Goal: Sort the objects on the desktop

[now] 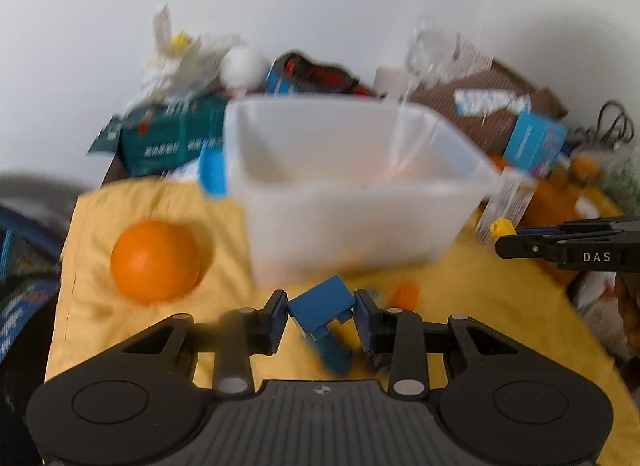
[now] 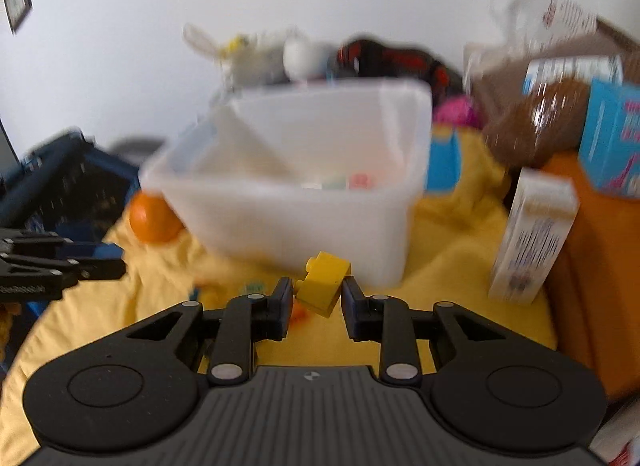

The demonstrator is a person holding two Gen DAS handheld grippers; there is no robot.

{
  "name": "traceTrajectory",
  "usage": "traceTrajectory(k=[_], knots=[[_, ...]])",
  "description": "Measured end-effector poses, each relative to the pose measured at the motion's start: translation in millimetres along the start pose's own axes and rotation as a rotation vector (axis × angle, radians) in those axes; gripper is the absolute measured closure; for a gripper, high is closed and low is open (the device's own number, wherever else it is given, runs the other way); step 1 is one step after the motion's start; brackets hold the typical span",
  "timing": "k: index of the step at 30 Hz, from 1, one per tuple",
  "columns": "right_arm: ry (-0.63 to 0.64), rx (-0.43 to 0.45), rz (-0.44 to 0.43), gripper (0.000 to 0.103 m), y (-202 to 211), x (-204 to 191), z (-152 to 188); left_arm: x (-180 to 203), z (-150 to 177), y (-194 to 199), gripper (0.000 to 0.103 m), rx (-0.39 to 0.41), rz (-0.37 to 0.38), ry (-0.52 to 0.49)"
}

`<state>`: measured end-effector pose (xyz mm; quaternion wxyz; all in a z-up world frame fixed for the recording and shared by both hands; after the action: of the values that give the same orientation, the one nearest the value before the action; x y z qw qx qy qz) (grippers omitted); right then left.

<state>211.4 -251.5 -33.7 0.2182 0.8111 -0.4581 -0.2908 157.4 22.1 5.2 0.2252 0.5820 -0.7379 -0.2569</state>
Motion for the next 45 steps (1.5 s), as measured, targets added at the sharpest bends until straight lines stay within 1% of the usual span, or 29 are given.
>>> traceTrajectory(k=[4, 9, 11, 15, 19, 25, 27, 28, 29, 30, 31, 34, 36, 37, 38, 39, 41, 43, 45], knots=[[0.001, 0.07, -0.02, 0.074, 10.1, -7.9, -30.9, 9.7, -34.3, 0.8, 0.064, 0.047, -0.008, -0.011], [-0.008, 0.108, -0.047, 0.074, 16.1, -9.1, -55.6, 16.2, -62.7, -5.3, 0.064, 0.062, -0.021, -0.012], [-0.008, 0.106, -0.049, 0.073, 12.5, -8.3, -60.4, 16.3, -70.7, -10.0, 0.064, 0.063, -0.023, -0.006], [-0.023, 0.078, -0.035, 0.073, -4.5, 0.4, -71.5, 12.2, -83.5, -26.0, 0.064, 0.042, -0.035, 0.017], [-0.047, 0.049, -0.024, 0.073, -18.8, 11.6, -83.3, 4.1, -91.6, -41.2, 0.063, 0.016, -0.064, 0.022], [-0.01, 0.003, 0.001, 0.073, -43.0, 10.3, -98.8, -7.5, -105.8, -65.1, 0.063, -0.034, -0.102, 0.034], [-0.006, -0.007, 0.014, 0.069, -50.5, 8.5, -102.1, -7.9, -108.5, -68.2, 0.062, -0.033, -0.124, 0.027], [-0.002, -0.011, 0.025, 0.05, -53.7, 7.5, -103.0, -8.1, -109.3, -68.6, 0.054, -0.031, -0.138, 0.026], [0.002, -0.004, 0.043, 0.04, -54.8, 6.3, -103.0, -8.9, -109.7, -68.8, 0.042, -0.032, -0.15, 0.028], [0.011, 0.017, 0.054, 0.036, -52.9, 4.8, -102.2, -10.4, -108.6, -66.9, 0.04, -0.027, -0.169, 0.031], [0.02, 0.029, 0.056, 0.037, -49.9, 3.6, -100.7, -11.2, -105.5, -62.5, 0.039, -0.015, -0.184, 0.033], [0.027, 0.058, 0.017, 0.037, -32.2, 0.4, -87.6, -11.5, -86.2, -45.1, 0.039, 0.009, -0.165, 0.0], [0.036, 0.08, -0.017, 0.037, -13.0, -3.2, -70.0, -9.2, -63.7, -29.7, 0.039, 0.028, -0.151, -0.019], [0.039, 0.08, -0.038, 0.037, -5.2, -5.1, -57.7, -6.0, -46.4, -23.6, 0.039, 0.017, -0.123, -0.036], [0.049, 0.061, -0.063, 0.037, -1.1, -7.1, -42.6, -2.4, -30.0, -20.6, 0.039, 0.002, -0.106, -0.053], [0.069, 0.033, -0.07, 0.037, -1.7, -9.7, -28.5, 2.4, -10.1, -20.6, 0.039, -0.023, -0.102, -0.077], [0.125, -0.045, -0.072, 0.037, -10.6, -13.0, 6.5, 6.9, 19.8, -30.4, 0.041, -0.098, -0.105, -0.096], [0.12, -0.117, -0.071, 0.037, -19.9, -12.1, 33.7, 4.3, 39.6, -45.3, 0.045, -0.167, -0.1, -0.053], [0.105, -0.146, -0.073, 0.037, -22.2, -12.0, 50.2, 1.0, 45.6, -59.5, 0.045, -0.188, -0.098, -0.012]])
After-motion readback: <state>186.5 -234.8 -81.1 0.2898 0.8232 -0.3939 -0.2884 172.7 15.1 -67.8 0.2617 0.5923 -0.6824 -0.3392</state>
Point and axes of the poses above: each gripper's, at about its wrist camera, not at the fingertips, and y roughly against the way its jaws point, x to its right, z to its underside, the point moved 2 cm from there along -y, roughly the way its jaws point, and after that the axes turned 6 degrees about -y, right-handed, at the moved point
